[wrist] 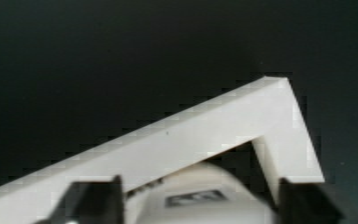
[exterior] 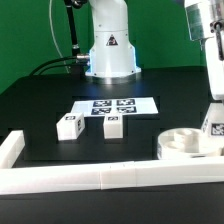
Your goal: Assemble stool
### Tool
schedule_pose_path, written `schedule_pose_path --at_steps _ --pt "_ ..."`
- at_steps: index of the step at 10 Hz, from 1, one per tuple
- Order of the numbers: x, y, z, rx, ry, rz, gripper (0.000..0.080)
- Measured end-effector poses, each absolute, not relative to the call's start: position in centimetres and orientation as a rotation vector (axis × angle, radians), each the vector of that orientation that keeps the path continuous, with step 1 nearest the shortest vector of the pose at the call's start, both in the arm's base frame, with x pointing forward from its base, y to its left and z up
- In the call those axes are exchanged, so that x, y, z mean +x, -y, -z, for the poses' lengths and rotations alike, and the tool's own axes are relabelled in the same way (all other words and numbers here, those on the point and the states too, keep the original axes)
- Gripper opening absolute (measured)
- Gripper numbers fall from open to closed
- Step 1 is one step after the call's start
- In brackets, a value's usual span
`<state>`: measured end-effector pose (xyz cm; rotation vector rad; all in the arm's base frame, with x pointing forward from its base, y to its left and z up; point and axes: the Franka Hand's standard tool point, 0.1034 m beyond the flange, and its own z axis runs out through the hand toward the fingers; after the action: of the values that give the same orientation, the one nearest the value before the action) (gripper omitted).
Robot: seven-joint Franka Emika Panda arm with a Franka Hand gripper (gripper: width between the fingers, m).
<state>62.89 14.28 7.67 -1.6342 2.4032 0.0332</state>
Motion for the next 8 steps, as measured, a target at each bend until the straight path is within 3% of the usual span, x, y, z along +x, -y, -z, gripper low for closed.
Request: schedule_pose_path --at_steps 1,2,5,8 --pt "62.9 -14.3 -7.7 -1.671 -2.377 -0.028 0.0594" --pt "62.7 -14.1 -7.9 -1.773 -2.301 -0.016 0.0632" --pt "62.3 -14.1 -9.0 -1.86 -2.224 -0.005 0.0647" --pt "62.8 -12.4 -11.9 -2.04 -2.044 0.026 0.0648"
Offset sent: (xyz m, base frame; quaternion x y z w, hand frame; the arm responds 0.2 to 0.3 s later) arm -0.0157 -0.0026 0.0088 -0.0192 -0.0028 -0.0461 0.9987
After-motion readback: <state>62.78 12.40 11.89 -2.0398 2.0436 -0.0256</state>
